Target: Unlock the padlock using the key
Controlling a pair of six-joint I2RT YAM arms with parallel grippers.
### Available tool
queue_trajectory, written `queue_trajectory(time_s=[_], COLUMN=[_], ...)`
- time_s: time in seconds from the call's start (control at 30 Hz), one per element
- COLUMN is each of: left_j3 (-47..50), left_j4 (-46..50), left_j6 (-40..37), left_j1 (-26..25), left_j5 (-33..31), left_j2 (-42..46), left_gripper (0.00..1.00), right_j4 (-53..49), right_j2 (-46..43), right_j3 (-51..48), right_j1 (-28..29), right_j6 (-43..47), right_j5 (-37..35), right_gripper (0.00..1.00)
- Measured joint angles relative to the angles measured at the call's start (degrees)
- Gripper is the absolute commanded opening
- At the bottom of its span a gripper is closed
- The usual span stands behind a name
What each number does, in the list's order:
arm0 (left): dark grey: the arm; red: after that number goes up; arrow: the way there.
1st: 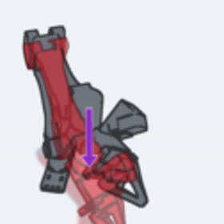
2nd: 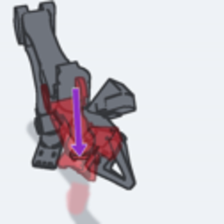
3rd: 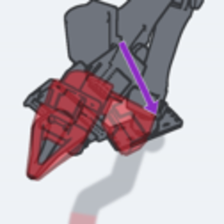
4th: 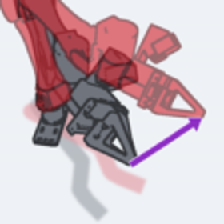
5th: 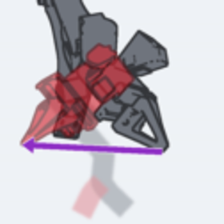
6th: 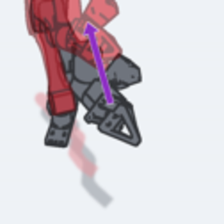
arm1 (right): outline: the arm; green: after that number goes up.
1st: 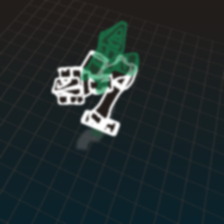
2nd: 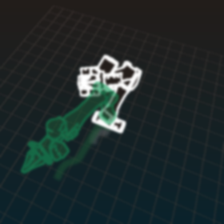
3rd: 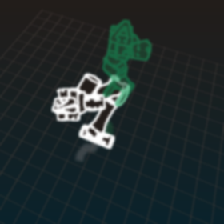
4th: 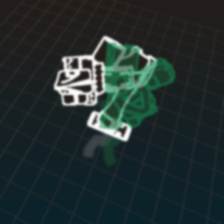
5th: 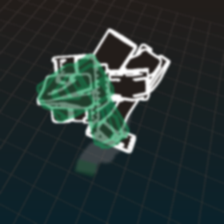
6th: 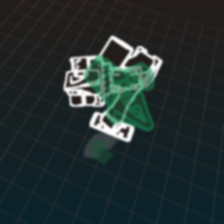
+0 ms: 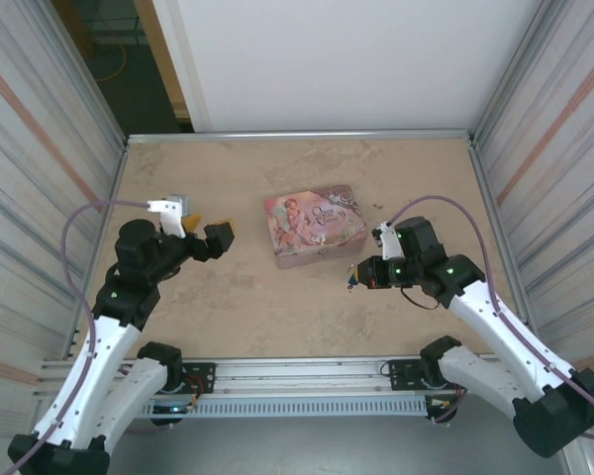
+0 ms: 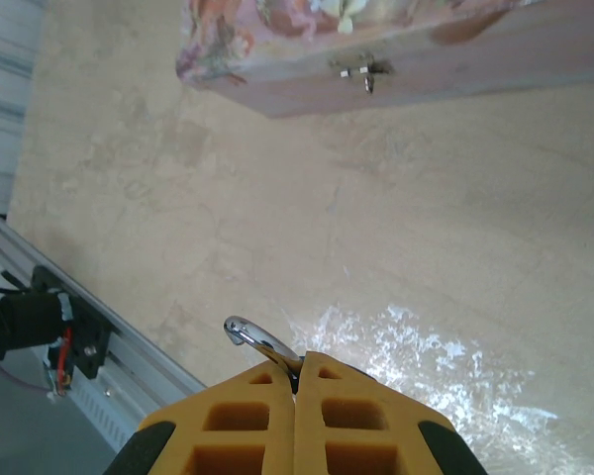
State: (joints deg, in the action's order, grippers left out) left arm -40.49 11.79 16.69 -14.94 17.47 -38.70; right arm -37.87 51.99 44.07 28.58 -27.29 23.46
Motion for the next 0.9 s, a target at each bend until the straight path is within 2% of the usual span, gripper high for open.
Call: queue_trajectory(time_s=[0.37,0.67,0.9], left_j3=[-0.85,6.95,7.52], left_j4=[0.35,-5.22,-5.22], left_j6=[-10.27,-13.03,-15.76], left_j1=[0.00,0.00,0.00], left_j5=[-0.04,-0.17,-0.02], left_j2=[0.31,0.57,0.13], left_gripper=[0.99,0.99,0.99], right_j4=[-3.15,-5.97,-6.82], right_j2=[6.67,10.05,13.92], right_j3=[2.25,5.38,6.71], right_j1=[3.78,5.97,7.50], right_j6=[0.98,0.85,0.31], right_j5=[-1.16,-1.44,-1.29], right_gripper=[0.00,0.00,0.00])
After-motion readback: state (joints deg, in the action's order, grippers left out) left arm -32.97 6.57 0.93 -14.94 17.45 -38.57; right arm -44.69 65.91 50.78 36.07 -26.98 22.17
